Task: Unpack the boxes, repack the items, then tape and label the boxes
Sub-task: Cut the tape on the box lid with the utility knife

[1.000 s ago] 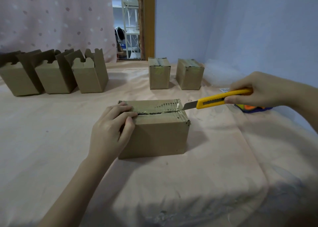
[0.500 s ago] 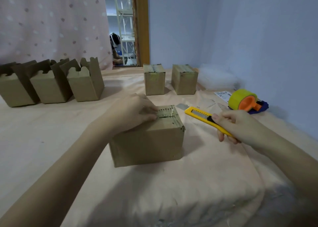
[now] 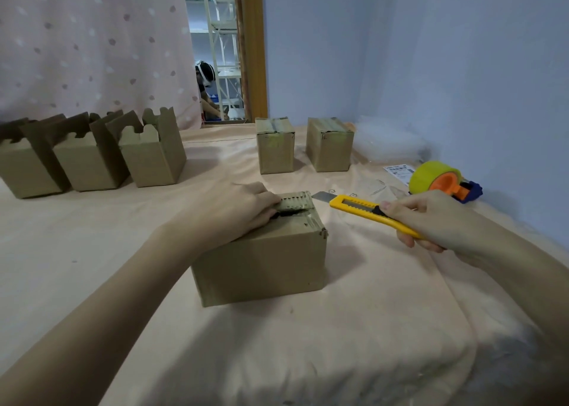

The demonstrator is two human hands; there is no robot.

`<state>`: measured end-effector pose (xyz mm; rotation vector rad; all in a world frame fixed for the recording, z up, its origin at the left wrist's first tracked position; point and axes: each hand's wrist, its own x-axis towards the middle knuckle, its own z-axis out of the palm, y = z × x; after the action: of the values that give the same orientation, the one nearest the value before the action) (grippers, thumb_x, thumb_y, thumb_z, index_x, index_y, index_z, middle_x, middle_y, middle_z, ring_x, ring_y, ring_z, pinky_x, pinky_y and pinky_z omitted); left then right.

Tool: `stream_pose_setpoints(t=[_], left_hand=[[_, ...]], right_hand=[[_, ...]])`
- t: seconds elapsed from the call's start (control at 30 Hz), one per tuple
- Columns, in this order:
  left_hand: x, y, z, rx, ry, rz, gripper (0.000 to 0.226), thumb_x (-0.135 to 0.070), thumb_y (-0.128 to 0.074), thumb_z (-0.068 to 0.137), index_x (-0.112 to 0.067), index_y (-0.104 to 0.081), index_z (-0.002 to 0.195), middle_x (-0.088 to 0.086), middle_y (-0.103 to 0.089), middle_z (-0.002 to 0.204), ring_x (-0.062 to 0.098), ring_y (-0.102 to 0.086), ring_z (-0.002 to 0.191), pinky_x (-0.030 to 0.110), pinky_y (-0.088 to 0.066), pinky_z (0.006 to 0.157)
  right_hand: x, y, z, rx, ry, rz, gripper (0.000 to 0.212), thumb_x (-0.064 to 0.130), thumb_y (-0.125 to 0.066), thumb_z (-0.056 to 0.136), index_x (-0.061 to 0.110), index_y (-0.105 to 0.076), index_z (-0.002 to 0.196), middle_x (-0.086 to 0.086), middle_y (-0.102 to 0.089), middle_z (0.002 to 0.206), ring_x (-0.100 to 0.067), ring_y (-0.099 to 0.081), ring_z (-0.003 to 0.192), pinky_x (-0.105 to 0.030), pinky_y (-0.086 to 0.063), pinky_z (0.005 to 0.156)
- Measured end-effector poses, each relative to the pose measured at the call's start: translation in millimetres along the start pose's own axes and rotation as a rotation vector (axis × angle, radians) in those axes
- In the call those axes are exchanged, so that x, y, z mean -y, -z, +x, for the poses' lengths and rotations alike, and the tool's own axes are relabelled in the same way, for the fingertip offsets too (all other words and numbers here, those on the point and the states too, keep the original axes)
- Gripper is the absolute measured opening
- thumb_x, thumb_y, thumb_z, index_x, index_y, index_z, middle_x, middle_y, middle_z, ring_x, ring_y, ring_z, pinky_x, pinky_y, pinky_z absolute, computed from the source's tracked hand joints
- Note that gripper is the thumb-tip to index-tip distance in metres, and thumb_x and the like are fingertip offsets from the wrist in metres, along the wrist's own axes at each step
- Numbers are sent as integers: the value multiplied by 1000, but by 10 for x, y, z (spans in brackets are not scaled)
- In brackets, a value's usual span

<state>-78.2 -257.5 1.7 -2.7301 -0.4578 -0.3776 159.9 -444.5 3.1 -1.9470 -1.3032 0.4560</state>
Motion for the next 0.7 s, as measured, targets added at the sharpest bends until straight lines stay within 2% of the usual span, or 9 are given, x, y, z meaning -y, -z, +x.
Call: stream_pose_setpoints(t=[0.1, 0.2, 0.27, 0.4, 0.53, 0.7], left_hand=[[14, -18, 1, -21, 0, 3, 69, -52, -7, 88, -22, -60, 120, 1, -65, 104, 28, -64, 81, 43, -52, 65], [-9, -26, -7, -41, -1, 20, 65, -50, -8, 91, -23, -59, 121, 1, -65, 104, 28, -64, 80, 42, -53, 64], [-7, -29, -8, -34, 11, 42, 67, -52, -3, 90, -26, -55, 123, -1, -63, 106, 27, -64, 82, 42, -52, 65], [-17, -11, -7, -34, 13, 31, 73, -53, 2, 87, -26, -52, 128, -1, -62, 110, 26, -63, 85, 42, -52, 69], [-40, -8, -14, -52, 5, 12, 71, -53, -3, 88, -24, -54, 128, 0, -63, 112, 26, -63, 87, 42, -51, 70], [-85, 29, 3, -52, 20, -42, 82, -51, 2, 81, -17, -58, 125, 5, -64, 110, 29, -63, 87, 42, -51, 71]], right_hand=[[-24, 20, 40, 29, -28, 11, 49, 37, -52, 96, 3, -59, 61, -24, -55, 60, -14, -31, 31, -17, -24, 34], [-14, 35, 41, 67, -54, 79, 44, 35, -52, 95, 7, -59, 61, -11, -54, 54, -12, -29, 30, -17, -22, 34], [7, 30, 50, 70, -49, 72, 44, 34, -52, 96, 6, -61, 63, -9, -55, 53, -12, -28, 30, -17, -22, 34], [17, 44, 119, 67, -57, 98, 40, 31, -52, 96, -4, -68, 86, -6, -53, 49, -11, -26, 30, -15, -19, 33], [12, 84, 160, 123, -78, 123, 38, 33, -52, 96, 2, -72, 88, -4, -50, 48, -10, -24, 30, -15, -17, 34], [-32, 103, 278, 247, -133, 158, 38, 37, -49, 95, 9, -74, 90, -3, -47, 50, -9, -25, 30, -17, -16, 33]])
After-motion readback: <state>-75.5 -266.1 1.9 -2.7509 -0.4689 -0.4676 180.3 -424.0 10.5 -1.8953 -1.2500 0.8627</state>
